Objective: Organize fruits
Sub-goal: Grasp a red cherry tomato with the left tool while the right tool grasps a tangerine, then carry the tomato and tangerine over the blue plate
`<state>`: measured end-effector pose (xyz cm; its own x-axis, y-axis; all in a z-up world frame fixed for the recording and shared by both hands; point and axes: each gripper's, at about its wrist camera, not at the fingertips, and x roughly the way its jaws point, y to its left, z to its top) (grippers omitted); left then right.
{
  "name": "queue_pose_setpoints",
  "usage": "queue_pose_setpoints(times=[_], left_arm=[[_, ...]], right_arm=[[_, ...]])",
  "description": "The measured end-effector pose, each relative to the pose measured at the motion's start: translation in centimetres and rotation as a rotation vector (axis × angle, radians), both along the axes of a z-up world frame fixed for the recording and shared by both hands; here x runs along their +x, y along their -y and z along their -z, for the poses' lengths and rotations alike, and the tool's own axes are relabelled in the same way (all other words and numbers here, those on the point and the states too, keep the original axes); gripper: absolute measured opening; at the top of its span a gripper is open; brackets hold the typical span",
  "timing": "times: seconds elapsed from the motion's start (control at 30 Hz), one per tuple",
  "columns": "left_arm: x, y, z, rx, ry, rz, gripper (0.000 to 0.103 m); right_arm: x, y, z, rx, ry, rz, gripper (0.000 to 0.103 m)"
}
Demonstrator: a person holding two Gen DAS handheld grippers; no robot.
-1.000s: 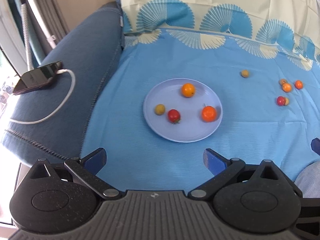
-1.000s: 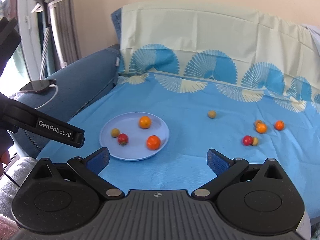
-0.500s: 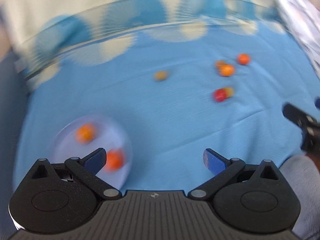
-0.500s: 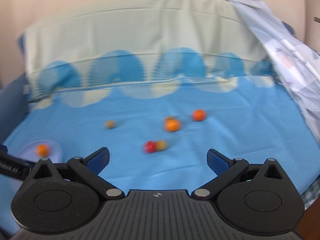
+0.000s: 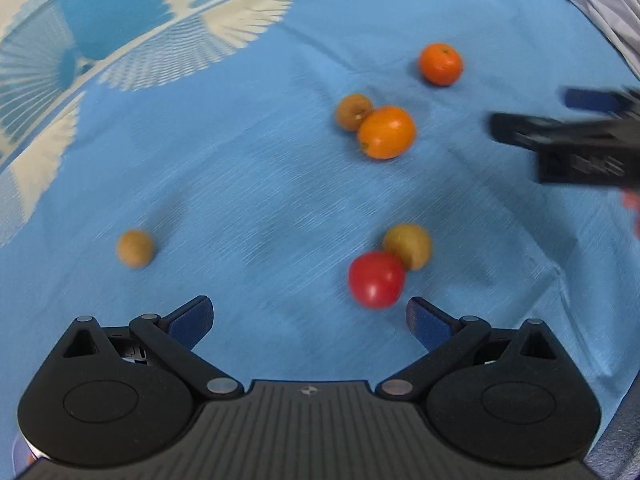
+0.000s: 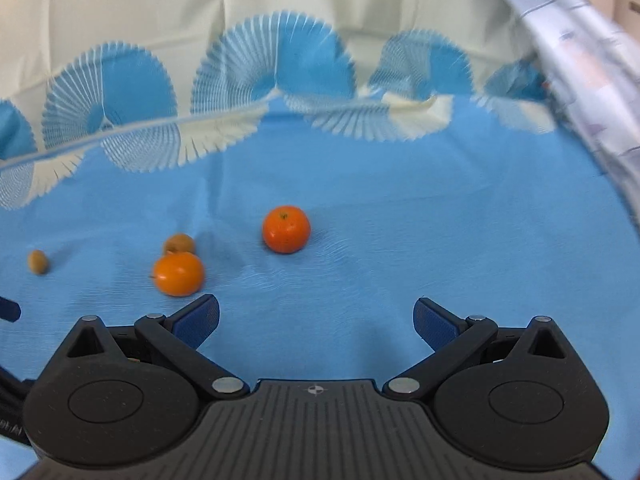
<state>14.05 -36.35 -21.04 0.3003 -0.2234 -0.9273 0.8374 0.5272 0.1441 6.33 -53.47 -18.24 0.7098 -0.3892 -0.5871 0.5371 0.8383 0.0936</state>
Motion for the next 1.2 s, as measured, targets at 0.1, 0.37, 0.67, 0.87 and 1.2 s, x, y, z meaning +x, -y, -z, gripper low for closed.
queue_pose_setpoints(times=[0.1,0.37,0.67,0.87,1.2], left_arm=[[0.5,0.8,0.6,-0.014,-0.022,0.036,0.103],[1.0,1.1,-0.1,-0.102,-0.053,0.087,0.039],[0.7,-0.2,-1.6,-0.097,-0.035,0.030,0.032],[-0.5,-4.8,-5.1,-0.066,-0.016,-0.143,0.032],[-6.4,-16.1,-11.1,-0.060,-0.023,-0.309,0.032]], right_arm=[[2.8,1.3,1.1,-0.022,0.008,-0.040,0.102],[7.6,2.6,2.4,-0.092,0.018,-0.104,0.078],[5.0,0.3,0.8,-0.146,0.026,-0.082,0.038],[-0.3,-1.4,-2.2,-0.100,0.103,-0.013,0.038],[-9.0,-12.3,-7.2,-0.089,0.178,-0.097,0.038]])
